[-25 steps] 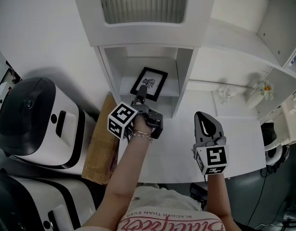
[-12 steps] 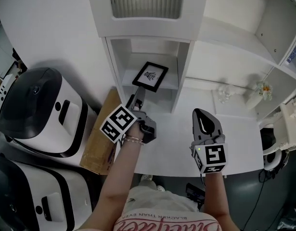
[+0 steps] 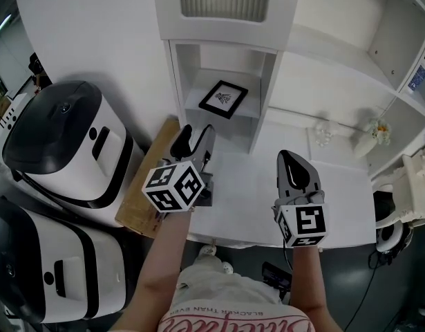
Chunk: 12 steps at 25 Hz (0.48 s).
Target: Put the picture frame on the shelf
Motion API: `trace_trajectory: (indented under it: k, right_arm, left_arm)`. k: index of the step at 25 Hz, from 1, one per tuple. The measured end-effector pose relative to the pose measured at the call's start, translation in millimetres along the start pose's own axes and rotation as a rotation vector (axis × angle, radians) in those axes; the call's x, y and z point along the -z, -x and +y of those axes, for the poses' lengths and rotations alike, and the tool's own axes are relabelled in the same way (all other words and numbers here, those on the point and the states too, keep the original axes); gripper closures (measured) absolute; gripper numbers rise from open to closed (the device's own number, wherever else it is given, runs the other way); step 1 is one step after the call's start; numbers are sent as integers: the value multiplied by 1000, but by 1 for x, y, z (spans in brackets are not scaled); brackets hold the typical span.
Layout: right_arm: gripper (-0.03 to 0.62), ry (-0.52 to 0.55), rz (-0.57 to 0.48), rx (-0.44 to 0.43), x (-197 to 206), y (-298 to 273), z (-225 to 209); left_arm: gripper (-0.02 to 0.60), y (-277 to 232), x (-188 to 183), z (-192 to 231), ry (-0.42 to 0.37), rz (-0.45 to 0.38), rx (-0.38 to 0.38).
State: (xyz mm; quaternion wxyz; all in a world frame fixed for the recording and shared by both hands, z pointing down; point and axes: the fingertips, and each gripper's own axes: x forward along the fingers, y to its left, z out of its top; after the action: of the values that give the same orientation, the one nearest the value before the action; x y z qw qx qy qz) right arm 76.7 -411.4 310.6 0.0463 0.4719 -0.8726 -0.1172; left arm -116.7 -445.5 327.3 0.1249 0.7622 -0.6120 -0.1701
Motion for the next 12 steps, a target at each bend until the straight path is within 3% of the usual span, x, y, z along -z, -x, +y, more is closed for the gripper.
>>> trace_trajectory:
  k: [7,12]
  right_arm:
    - [585,23,-25,16,-16,11,15]
    - [585,33,-40,32,-32,12,31]
  left_arm:
    - [358,33,-16,-17,-279,-7,63]
    - [496,57,-36,-16,-419,-32,87]
